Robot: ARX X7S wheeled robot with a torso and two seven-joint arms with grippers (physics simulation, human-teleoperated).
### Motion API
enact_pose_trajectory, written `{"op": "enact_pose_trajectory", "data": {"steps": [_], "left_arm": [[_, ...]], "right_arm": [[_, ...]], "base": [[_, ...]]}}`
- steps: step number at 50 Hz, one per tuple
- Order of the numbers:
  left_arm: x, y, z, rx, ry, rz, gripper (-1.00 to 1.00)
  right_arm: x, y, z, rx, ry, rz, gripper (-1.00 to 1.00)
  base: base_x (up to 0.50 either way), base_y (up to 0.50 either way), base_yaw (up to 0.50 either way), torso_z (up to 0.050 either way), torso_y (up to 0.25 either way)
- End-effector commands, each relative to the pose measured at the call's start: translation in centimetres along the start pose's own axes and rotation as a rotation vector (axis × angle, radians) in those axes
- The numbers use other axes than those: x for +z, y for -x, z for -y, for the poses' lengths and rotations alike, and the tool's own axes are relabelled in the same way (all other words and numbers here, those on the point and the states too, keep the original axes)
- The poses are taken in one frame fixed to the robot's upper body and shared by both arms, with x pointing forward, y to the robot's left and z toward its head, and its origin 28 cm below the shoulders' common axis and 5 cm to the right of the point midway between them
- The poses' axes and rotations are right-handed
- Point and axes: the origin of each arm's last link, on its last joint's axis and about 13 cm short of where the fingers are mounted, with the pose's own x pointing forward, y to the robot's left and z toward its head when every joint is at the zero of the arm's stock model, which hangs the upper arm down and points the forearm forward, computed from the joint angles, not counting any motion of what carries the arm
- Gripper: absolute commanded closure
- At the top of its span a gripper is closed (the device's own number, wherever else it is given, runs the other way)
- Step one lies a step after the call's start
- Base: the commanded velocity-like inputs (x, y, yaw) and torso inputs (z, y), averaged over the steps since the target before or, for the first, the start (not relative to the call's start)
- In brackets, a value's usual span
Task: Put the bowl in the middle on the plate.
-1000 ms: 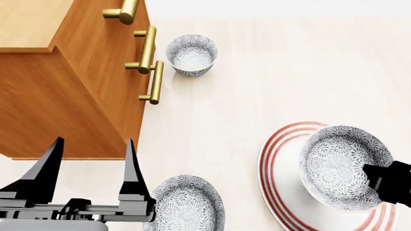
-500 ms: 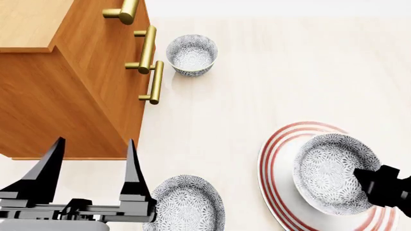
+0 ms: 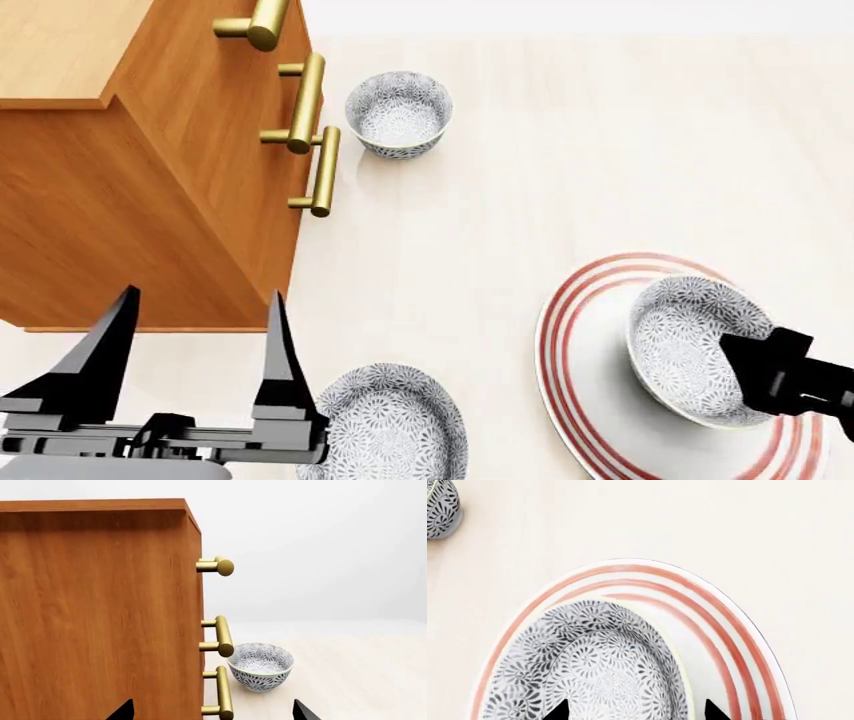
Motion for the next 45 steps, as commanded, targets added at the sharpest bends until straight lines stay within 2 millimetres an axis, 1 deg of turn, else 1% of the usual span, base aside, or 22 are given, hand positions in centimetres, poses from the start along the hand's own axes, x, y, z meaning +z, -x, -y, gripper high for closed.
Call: {"op": "enact_pose_trajectory", "data": {"steps": [1,5,6,9,11,12,15,18,20,21,22,27,28,30,34,37,40,42,43,45], "left_arm": [[0.0,0.0,0.0,0.003,-0.001,0.001,-1.0],[0.0,0.0,0.0,0.003,0.001,0.003,-1.0],[0.0,0.0,-0.1,0.003,0.001,0.005,-1.0],[0.1,0.0,-0.1,0.003,0.002,0.007,-1.0],[0.0,0.0,-0.1,0.005,0.006,0.006,-1.0],[0.0,0.0,-0.1,0.007,0.002,0.007,-1.0],[0.0,0.0,-0.1,0.01,0.003,0.007,-1.0],[0.0,-0.1,-0.2,0.014,0.004,0.005,-1.0],[0.1,-0.1,-0.2,0.016,-0.002,0.011,-1.0],[0.1,-0.1,-0.2,0.016,-0.002,0.011,-1.0],[0.1,-0.1,-0.3,0.019,-0.004,0.013,-1.0],[0.1,-0.1,-0.4,0.031,-0.002,0.015,-1.0],[0.2,-0.1,-0.4,0.033,-0.003,0.018,-1.0],[0.2,-0.1,-0.4,0.033,-0.004,0.022,-1.0],[0.3,-0.1,-0.5,0.034,-0.002,0.026,-1.0],[0.4,-0.1,-0.5,0.038,-0.01,0.034,-1.0],[0.5,-0.1,-0.6,0.04,-0.013,0.042,-1.0],[0.5,-0.1,-0.6,0.041,-0.015,0.046,-1.0],[0.5,-0.1,-0.6,0.041,-0.016,0.048,-1.0],[0.5,-0.1,-0.6,0.042,-0.024,0.05,-1.0]], "right_arm": [[1.4,1.1,-1.5,0.019,0.073,0.266,-1.0],[2.1,1.6,-2.2,0.026,0.109,0.386,-1.0],[2.4,1.7,-2.5,0.02,0.116,0.445,-1.0],[2.8,1.9,-2.7,0.023,0.085,0.501,-1.0],[2.9,1.9,-2.7,0.021,0.08,0.526,-1.0],[2.9,1.9,-2.7,0.007,0.082,0.566,-1.0],[2.8,1.7,-2.7,-0.014,0.121,0.637,-1.0],[2.8,1.8,-2.8,0.013,0.092,0.716,-1.0],[2.6,1.6,-3.0,-0.018,0.16,0.793,-1.0],[2.5,1.6,-3.0,-0.018,0.16,0.793,-1.0],[2.5,1.6,-3.1,-0.035,0.193,0.86,-1.0],[2.5,2.1,-3.4,-0.043,0.207,0.971,-1.0],[2.7,2.5,-3.5,-0.018,0.205,0.996,-1.0],[2.5,2.7,-3.7,-0.049,0.233,1.033,-1.0],[2.5,3.4,-4.4,-0.038,0.241,1.112,-1.0],[2.0,3.4,-4.6,-0.017,0.245,1.148,-1.0],[1.5,3.1,-4.8,-0.032,0.28,1.198,-1.0],[1.5,3.3,-5.0,-0.048,0.301,1.227,-1.0],[1.9,3.6,-5.3,-0.059,0.306,1.236,-1.0],[1.5,3.6,-5.2,-0.058,0.303,1.248,-1.0]], "base": [[0.0,0.0,0.0,0.0,0.0],[0.0,0.0,0.0,0.0,0.0],[0.0,0.0,0.0,0.0,0.0],[0.0,0.0,0.0,0.0,0.0],[0.0,0.0,0.0,0.0,0.0],[0.0,0.0,0.0,0.0,0.0],[0.0,0.0,0.0,0.0,0.0],[0.0,0.0,0.0,0.0,0.0],[0.0,0.0,0.0,0.0,0.0],[0.0,0.0,0.0,0.0,0.0],[0.0,0.0,0.0,0.0,0.0],[0.0,0.0,0.0,0.0,0.0],[0.0,0.0,0.0,0.0,0.102],[0.0,0.0,0.0,0.0,0.205],[0.0,0.0,0.0,0.0,0.25],[0.0,0.0,0.0,0.0,0.25],[0.0,0.0,0.0,0.0,0.25],[0.0,0.0,0.0,0.0,0.25],[0.0,0.0,0.0,0.0,0.25],[0.0,0.0,0.0,0.0,0.25]]}}
